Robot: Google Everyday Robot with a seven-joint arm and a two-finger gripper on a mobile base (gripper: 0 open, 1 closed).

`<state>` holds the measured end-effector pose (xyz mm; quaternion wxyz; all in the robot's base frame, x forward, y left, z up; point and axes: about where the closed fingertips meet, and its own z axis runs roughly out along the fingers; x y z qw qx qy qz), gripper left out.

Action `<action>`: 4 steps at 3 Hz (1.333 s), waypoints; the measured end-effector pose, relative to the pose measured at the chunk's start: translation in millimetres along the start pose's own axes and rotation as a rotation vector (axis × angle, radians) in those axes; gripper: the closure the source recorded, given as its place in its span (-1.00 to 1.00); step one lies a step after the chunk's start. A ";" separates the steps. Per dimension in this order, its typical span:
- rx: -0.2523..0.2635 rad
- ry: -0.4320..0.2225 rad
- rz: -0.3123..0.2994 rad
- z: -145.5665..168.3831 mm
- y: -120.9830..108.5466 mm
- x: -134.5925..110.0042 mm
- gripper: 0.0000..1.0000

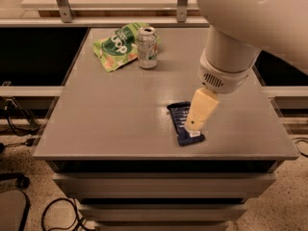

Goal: Move rxbar blueberry near 7up can

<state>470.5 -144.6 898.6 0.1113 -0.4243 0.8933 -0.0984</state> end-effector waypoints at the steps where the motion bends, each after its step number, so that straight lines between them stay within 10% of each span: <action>1: -0.001 0.050 0.087 25.8 9.7 -20.0 -1.00; 4: -0.173 0.077 0.218 76.7 43.1 -53.0 -1.00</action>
Offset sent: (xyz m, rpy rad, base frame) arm 0.0293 0.0600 -0.0756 0.0367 0.1295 -0.2370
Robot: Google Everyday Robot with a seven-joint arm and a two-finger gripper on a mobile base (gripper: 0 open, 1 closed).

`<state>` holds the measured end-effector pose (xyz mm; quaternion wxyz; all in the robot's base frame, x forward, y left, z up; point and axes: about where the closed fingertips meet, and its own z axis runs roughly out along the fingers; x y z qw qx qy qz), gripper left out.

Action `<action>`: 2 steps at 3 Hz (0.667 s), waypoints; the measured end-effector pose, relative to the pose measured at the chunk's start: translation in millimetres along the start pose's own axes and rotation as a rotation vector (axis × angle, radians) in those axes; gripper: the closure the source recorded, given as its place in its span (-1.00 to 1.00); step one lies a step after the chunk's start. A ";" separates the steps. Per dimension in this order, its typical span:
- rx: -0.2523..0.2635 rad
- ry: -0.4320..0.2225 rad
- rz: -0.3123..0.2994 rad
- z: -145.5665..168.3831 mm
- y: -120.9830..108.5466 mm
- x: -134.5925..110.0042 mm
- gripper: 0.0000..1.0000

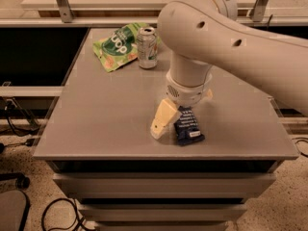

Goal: Move rxbar blueberry near 7up can

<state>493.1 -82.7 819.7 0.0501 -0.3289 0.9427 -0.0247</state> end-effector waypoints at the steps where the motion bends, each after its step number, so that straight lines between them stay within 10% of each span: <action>1: -0.035 0.001 0.010 6.9 4.7 -3.2 -0.66; 2: -0.047 0.002 0.020 8.3 5.4 -3.0 -0.19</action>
Offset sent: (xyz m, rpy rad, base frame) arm -0.0003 0.0069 -0.0155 0.0575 0.0513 -0.0381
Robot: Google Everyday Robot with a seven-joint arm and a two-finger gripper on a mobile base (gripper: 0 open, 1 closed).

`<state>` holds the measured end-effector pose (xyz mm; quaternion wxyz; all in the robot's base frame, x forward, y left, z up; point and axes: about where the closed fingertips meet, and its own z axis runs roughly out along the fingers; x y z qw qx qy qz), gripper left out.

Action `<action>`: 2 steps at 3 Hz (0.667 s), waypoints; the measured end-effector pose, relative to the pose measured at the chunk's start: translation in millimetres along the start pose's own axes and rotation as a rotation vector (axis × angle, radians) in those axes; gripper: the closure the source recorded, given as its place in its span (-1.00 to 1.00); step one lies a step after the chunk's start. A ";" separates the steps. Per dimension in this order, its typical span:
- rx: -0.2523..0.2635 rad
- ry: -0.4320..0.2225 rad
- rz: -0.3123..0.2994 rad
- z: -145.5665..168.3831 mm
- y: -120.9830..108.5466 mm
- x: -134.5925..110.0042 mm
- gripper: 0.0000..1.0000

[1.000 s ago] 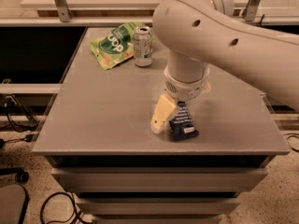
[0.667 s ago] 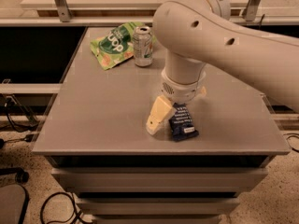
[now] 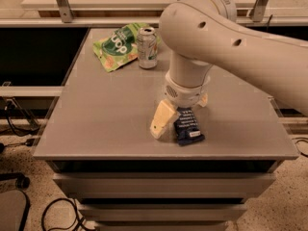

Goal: Move rxbar blueberry near 7up can

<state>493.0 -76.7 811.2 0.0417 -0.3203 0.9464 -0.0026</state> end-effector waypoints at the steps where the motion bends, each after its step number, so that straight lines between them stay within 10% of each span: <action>1: 0.000 0.000 0.000 -7.6 -0.3 -0.6 0.30; 2: 0.000 0.000 0.000 -19.1 -0.7 -1.4 0.90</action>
Offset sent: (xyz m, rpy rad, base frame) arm 0.0052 -0.0048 -0.0027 -0.0144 0.0061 0.0106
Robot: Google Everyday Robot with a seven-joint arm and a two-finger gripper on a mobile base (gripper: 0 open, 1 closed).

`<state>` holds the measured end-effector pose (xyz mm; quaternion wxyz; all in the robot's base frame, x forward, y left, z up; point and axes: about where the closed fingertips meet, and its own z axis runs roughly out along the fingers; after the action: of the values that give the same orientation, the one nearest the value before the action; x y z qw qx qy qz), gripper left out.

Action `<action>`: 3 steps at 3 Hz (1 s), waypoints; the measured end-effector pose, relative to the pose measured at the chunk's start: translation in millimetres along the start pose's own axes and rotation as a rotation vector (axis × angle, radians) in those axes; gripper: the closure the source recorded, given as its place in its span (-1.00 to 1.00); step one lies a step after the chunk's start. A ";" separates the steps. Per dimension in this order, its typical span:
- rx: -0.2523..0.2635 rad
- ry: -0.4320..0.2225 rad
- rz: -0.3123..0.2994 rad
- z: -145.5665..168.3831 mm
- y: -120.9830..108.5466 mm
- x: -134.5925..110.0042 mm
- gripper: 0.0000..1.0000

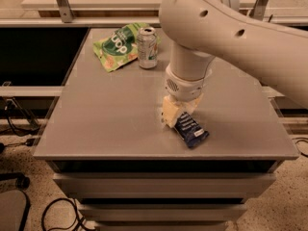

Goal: Move rxbar blueberry near 7up can

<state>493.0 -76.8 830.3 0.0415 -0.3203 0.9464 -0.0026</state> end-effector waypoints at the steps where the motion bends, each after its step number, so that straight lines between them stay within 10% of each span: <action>1: 0.000 0.000 0.000 -3.8 -0.1 -0.3 1.00; 3: 0.068 -0.041 -0.237 -17.6 -27.2 -24.2 1.00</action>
Offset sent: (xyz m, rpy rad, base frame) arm 0.0314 -0.0041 0.0116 -0.0706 -0.0792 0.2870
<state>527.2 -84.2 850.6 0.0711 -0.4285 0.9001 -0.0331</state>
